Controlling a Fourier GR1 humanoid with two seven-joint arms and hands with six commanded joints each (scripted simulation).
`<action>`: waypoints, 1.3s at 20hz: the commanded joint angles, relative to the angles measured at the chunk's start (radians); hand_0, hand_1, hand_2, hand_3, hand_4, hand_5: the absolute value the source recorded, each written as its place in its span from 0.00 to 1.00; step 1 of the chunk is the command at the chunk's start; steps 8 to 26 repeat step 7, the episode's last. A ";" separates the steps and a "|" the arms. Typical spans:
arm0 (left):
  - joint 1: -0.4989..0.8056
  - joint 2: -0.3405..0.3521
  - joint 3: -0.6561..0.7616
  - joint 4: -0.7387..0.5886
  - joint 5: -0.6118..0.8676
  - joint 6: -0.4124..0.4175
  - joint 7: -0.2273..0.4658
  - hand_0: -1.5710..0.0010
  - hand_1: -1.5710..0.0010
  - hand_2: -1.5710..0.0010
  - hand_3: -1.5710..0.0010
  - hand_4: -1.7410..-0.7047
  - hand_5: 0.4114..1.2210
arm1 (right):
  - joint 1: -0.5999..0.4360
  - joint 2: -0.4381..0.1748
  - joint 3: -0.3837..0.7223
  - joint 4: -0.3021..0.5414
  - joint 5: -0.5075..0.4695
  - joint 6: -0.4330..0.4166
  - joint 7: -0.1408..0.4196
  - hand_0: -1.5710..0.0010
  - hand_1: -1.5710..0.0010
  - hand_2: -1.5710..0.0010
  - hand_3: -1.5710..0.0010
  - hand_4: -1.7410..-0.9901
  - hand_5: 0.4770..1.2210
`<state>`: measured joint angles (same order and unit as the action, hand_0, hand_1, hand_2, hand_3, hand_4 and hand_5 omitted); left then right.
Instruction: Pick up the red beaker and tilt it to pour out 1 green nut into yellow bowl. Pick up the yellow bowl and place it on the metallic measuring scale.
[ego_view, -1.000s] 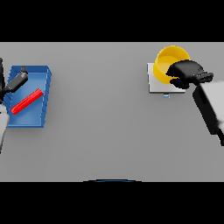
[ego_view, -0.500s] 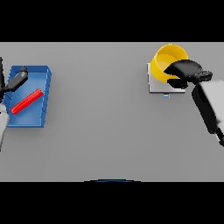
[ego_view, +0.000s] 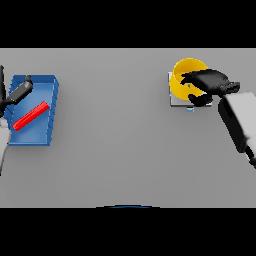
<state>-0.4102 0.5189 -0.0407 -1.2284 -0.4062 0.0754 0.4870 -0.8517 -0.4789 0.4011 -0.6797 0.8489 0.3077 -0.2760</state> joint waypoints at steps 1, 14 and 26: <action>-0.005 0.003 0.001 -0.001 -0.003 0.001 0.007 1.00 1.00 1.00 1.00 0.98 0.31 | 0.003 -0.004 0.000 0.001 0.002 -0.001 0.003 0.95 0.95 0.94 0.81 0.28 0.45; -0.008 -0.006 -0.008 0.010 -0.007 -0.001 0.006 1.00 1.00 1.00 1.00 0.98 0.31 | -0.007 0.005 -0.010 0.034 -0.001 0.014 0.046 0.99 0.99 0.98 0.91 0.35 0.35; -0.008 -0.006 -0.008 0.010 -0.007 -0.001 0.006 1.00 1.00 1.00 1.00 0.98 0.31 | -0.007 0.005 -0.010 0.034 -0.001 0.014 0.046 0.99 0.99 0.98 0.91 0.35 0.35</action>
